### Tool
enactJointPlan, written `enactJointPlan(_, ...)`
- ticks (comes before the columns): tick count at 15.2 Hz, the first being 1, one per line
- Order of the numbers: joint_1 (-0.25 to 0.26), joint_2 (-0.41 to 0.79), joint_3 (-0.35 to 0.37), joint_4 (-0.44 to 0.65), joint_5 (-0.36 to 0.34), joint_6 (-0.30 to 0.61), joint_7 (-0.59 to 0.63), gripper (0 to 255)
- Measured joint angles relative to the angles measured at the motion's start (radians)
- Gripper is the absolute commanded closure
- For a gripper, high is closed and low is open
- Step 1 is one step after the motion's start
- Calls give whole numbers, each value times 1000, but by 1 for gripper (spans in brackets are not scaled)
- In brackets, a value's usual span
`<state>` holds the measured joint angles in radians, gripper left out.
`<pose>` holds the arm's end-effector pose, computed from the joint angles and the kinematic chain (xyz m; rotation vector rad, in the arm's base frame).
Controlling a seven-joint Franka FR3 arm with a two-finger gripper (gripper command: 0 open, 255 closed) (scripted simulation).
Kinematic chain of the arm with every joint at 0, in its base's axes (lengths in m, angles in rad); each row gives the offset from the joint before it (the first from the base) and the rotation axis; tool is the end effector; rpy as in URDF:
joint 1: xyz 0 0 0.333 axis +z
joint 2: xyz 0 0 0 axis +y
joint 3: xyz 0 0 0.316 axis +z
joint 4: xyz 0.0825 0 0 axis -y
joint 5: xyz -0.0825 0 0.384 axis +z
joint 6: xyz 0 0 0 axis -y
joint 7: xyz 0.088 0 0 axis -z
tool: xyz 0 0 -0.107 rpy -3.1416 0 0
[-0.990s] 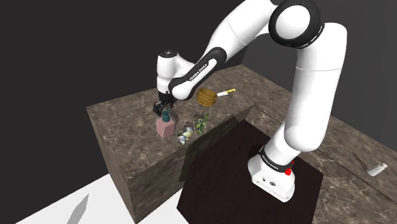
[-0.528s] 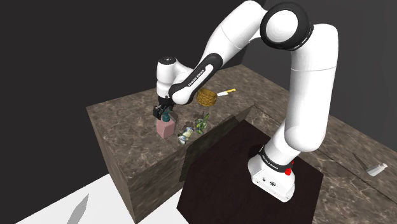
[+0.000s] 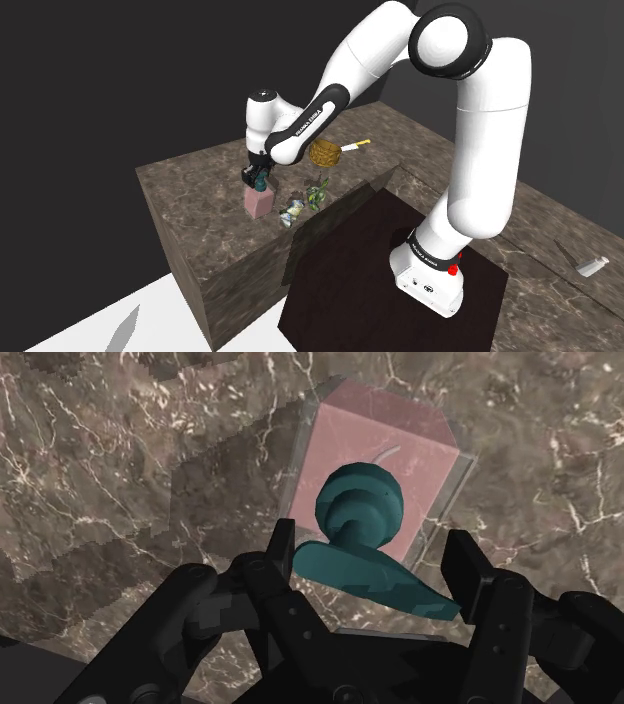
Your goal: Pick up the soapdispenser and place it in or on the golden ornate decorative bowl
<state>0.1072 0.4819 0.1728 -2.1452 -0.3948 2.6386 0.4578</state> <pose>0.5439 0.1680 0.1789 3.0360 0.2222 0.1051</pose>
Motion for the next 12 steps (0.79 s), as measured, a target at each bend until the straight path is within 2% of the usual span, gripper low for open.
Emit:
enactJointPlan(8, 0, 0, 0, 0, 0, 0, 0, 255)
enactJointPlan(12, -11, -37, 14, -10, 19, -28, -17, 255)
